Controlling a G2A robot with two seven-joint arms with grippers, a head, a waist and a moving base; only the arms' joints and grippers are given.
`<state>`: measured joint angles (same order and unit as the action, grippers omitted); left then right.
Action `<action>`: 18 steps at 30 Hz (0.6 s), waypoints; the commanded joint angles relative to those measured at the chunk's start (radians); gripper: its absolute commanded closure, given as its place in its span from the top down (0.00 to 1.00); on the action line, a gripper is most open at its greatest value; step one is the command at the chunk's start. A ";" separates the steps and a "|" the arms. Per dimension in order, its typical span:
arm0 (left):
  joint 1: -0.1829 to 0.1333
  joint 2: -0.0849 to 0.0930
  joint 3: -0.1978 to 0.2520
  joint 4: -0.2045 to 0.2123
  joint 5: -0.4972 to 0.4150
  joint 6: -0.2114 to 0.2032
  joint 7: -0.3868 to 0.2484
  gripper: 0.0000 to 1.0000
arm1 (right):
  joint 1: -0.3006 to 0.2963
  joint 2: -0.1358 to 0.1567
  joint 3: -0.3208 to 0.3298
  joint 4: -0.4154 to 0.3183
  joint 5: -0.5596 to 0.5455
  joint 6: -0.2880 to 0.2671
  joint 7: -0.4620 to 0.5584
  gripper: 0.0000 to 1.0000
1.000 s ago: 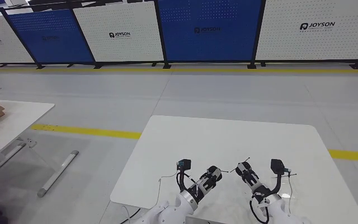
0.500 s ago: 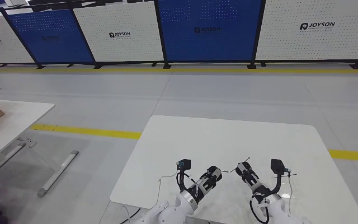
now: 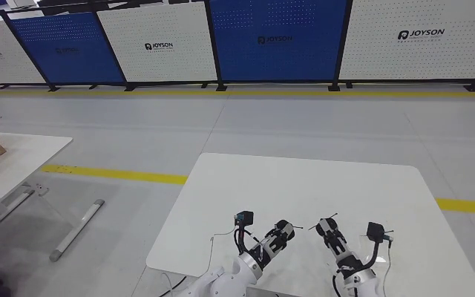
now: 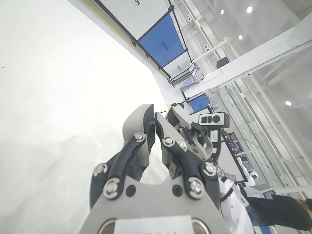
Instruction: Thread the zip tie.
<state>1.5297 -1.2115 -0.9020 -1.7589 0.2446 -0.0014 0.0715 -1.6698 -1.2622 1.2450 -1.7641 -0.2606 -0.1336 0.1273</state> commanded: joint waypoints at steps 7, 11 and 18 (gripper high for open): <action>0.000 0.000 0.000 0.000 0.000 0.000 0.000 0.00 | 0.013 -0.002 -0.006 0.019 0.037 -0.003 0.013 0.00; 0.000 0.000 0.000 0.000 0.000 0.000 0.000 0.00 | 0.013 -0.002 -0.006 0.019 0.037 -0.003 0.013 0.00; 0.000 0.000 0.000 0.000 0.000 0.000 0.000 0.00 | -0.003 -0.007 -0.027 0.037 -0.017 -0.058 -0.075 0.00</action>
<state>1.5297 -1.2115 -0.9020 -1.7589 0.2446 -0.0014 0.0715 -1.6693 -1.2685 1.2196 -1.7289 -0.2716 -0.1784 0.0651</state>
